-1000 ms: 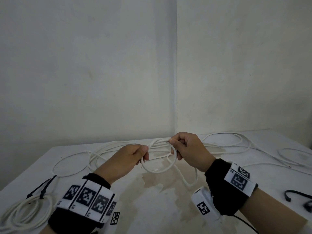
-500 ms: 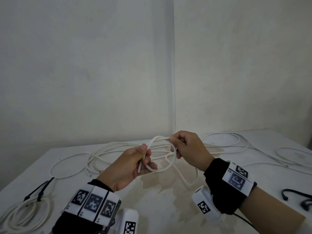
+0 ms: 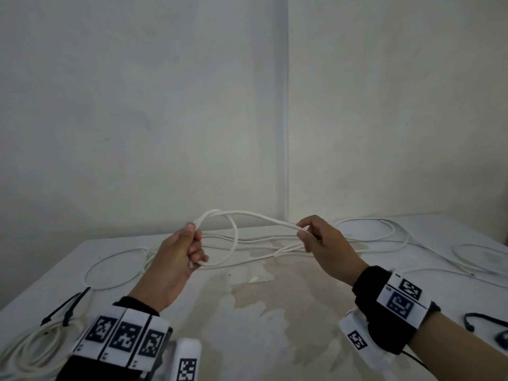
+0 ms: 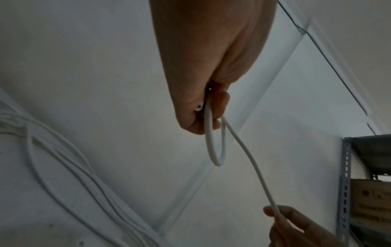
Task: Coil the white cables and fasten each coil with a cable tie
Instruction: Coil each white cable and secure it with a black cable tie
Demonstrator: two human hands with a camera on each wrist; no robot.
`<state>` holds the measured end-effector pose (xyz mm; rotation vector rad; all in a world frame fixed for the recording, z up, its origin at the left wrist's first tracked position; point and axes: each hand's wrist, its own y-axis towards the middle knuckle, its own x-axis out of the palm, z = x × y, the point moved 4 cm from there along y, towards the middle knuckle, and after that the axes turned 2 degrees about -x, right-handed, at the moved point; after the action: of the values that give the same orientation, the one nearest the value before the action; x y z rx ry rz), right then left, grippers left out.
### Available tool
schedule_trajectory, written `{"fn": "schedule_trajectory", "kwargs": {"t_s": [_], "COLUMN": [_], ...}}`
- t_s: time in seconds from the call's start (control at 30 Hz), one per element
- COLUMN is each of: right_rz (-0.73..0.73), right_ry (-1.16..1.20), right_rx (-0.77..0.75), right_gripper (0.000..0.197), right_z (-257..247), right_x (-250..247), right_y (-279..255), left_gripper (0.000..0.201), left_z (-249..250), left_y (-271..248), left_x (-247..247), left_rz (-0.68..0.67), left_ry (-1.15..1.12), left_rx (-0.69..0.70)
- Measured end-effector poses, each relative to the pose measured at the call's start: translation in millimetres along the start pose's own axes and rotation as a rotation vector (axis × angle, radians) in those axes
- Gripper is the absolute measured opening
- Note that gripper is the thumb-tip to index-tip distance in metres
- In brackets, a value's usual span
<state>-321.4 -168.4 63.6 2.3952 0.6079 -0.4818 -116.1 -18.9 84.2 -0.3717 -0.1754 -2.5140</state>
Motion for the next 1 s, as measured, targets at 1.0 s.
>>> {"fn": "schedule_trajectory", "kwargs": {"t_s": [1.0], "right_rz": [-0.146], "right_ry": [-0.632], "right_rx": [-0.923], "right_gripper": [0.020], "right_z": [-63.0], "right_x": [107.0], "right_y": [-21.1], "left_gripper": [0.034], "left_z": [-10.2], "left_y": [6.4], "left_x": [-7.8], "left_rz": [-0.026], "left_ry": [0.479], "left_rx": [0.201]}}
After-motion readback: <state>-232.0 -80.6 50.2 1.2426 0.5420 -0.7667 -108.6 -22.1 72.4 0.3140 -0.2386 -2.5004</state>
